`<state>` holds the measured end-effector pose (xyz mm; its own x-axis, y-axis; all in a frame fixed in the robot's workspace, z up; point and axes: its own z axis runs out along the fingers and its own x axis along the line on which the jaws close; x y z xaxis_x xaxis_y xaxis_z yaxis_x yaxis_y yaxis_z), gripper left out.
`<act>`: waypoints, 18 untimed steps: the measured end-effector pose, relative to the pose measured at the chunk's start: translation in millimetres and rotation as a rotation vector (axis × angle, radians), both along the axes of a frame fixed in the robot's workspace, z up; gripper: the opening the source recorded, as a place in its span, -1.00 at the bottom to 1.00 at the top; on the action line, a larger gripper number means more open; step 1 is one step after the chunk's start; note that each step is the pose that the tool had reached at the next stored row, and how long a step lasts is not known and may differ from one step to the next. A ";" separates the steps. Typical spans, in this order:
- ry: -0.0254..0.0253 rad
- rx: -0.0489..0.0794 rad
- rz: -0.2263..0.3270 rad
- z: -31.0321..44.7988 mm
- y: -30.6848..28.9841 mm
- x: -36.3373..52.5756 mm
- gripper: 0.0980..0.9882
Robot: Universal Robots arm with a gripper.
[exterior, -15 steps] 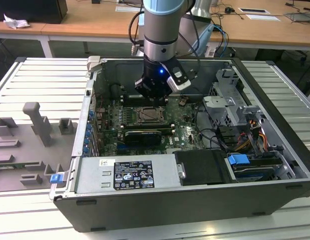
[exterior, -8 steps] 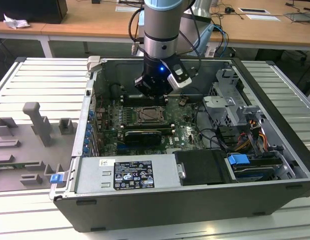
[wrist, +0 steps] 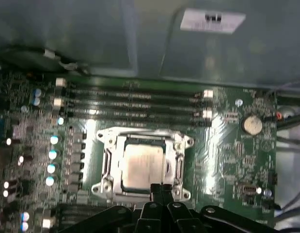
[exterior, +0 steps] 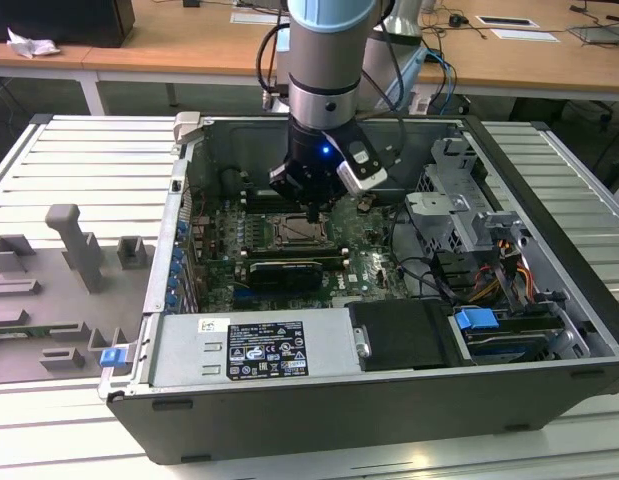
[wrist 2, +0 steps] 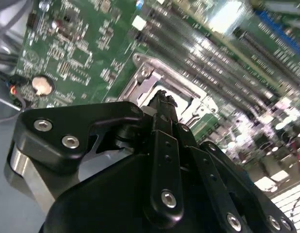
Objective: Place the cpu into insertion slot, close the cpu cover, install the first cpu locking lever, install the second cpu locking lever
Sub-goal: 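Install the second cpu locking lever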
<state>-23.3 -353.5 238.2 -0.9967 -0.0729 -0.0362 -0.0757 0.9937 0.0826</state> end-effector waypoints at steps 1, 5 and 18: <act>0.0001 0.000 0.000 -0.4 -5.0 0.0 -0.98; 0.0000 0.000 0.001 -2.2 -19.5 0.0 -0.98; 0.0010 0.060 0.012 -7.5 -28.6 -24.8 -0.98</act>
